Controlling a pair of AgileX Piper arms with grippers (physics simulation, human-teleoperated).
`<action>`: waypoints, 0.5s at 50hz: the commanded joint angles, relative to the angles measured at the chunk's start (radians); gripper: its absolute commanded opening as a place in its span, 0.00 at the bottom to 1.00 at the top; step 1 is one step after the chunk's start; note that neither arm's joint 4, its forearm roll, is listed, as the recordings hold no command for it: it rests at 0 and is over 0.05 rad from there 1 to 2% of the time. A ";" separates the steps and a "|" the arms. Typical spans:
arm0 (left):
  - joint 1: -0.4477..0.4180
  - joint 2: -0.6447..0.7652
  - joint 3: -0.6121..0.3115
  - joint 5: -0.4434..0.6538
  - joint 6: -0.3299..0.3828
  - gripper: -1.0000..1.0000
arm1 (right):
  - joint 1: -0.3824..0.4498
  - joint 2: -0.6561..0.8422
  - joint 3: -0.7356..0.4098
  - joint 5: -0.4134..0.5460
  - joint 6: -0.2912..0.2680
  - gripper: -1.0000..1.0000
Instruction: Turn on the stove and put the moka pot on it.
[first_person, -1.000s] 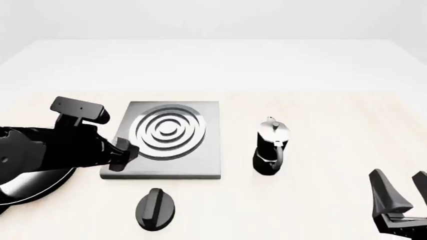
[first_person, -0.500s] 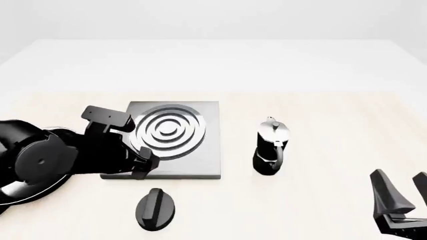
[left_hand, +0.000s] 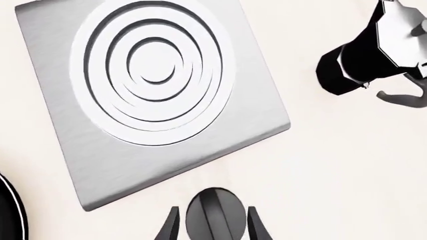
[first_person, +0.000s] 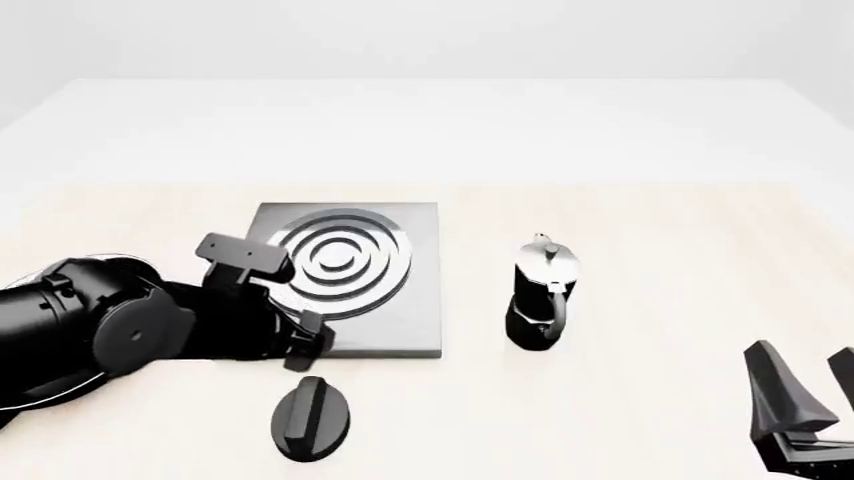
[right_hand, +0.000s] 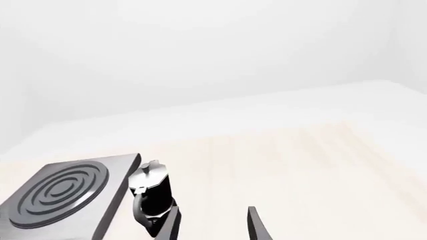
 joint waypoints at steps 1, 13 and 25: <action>-0.014 0.042 0.019 -0.040 -0.017 1.00 | 0.001 -0.008 0.000 0.005 0.011 1.00; -0.045 0.078 0.034 -0.073 -0.058 1.00 | 0.002 -0.004 0.000 0.002 0.016 1.00; -0.062 0.107 0.045 -0.105 -0.080 1.00 | 0.002 -0.006 0.000 0.002 0.023 1.00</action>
